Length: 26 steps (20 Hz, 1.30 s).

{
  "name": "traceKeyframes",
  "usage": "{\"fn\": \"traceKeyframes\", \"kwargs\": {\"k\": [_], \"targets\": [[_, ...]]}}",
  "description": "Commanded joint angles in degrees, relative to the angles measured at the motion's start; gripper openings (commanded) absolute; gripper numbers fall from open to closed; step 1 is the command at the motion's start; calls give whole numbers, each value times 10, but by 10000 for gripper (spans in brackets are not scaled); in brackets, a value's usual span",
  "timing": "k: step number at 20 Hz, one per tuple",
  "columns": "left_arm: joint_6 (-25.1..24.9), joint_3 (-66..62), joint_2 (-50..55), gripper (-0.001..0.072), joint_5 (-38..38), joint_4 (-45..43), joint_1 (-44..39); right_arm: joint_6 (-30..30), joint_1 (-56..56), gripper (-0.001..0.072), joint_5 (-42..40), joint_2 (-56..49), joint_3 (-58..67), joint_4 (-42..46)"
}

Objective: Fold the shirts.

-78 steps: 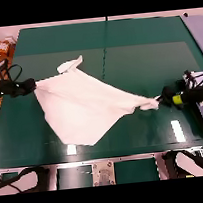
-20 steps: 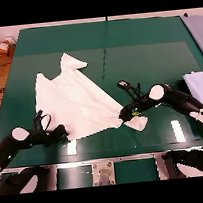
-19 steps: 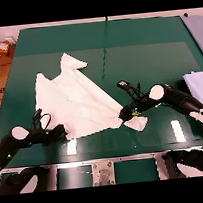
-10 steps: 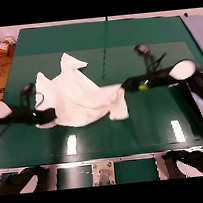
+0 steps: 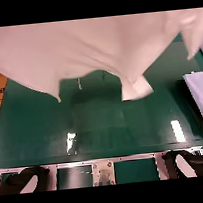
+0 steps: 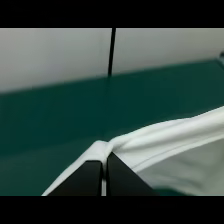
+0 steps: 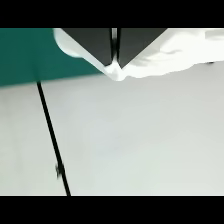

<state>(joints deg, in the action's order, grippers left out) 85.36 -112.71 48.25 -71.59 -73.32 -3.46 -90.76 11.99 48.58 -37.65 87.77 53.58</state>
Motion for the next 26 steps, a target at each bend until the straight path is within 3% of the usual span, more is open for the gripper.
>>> {"fn": "traceKeyframes", "kwargs": {"k": [1,5,11,15,21,26], "targets": [[-30,-102,1,18,26,-13,1,-10,21,19,-78,55,37,2],[-32,-41,9,18,19,-13,1,-9,20,19,-56,44,18,0],[-60,180,36,18,115,-12,1,0,20,19,-57,-42,-101,0],[-77,216,195,19,157,7,1,49,-3,19,-99,-188,-158,-1],[-123,216,451,19,236,155,1,75,-49,19,-184,-438,-156,-1],[-121,215,506,22,221,171,3,75,-23,41,-174,-505,-148,0]]}}
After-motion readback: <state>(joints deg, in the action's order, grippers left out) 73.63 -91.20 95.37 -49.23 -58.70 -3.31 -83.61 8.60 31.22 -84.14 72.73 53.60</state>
